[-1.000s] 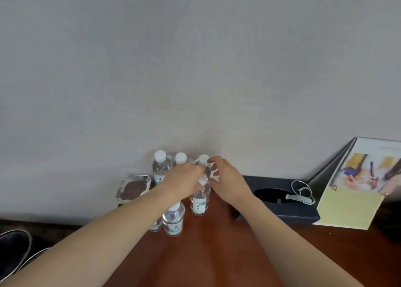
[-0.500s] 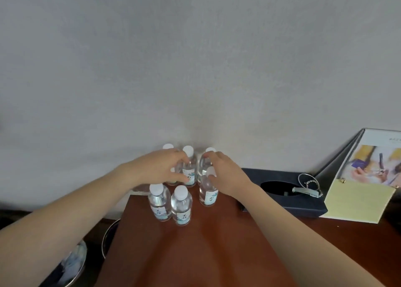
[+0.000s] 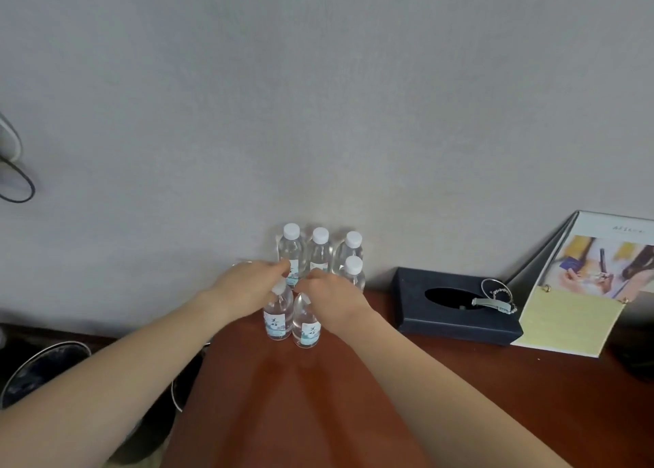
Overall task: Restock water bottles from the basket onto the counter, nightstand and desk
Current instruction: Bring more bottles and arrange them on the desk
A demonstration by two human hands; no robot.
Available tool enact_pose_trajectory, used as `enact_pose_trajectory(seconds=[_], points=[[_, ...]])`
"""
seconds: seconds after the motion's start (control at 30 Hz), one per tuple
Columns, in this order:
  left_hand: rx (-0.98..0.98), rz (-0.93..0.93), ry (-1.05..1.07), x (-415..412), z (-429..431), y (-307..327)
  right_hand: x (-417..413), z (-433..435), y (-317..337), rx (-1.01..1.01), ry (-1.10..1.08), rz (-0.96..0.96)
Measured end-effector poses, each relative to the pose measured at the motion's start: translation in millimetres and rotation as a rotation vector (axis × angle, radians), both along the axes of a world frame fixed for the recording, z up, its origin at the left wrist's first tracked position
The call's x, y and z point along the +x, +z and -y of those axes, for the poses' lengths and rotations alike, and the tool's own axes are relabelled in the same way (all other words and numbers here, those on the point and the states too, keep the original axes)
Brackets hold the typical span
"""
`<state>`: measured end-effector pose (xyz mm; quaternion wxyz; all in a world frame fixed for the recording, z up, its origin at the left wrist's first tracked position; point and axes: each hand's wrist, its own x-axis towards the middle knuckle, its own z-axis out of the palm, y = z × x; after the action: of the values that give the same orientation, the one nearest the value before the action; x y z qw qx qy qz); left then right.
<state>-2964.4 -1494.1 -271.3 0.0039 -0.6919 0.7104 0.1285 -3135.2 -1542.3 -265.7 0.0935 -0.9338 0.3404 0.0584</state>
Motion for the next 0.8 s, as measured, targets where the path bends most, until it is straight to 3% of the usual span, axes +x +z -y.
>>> enact_pose_trajectory(seconds=[0.3,0.8], points=[[-0.084,0.075,0.042,2,5,-12,4,2,-1,-0.093,-0.037,-0.033],[-0.108,0.033,0.081,13,50,-14,20,44,0,-0.181,-0.122,-0.037]])
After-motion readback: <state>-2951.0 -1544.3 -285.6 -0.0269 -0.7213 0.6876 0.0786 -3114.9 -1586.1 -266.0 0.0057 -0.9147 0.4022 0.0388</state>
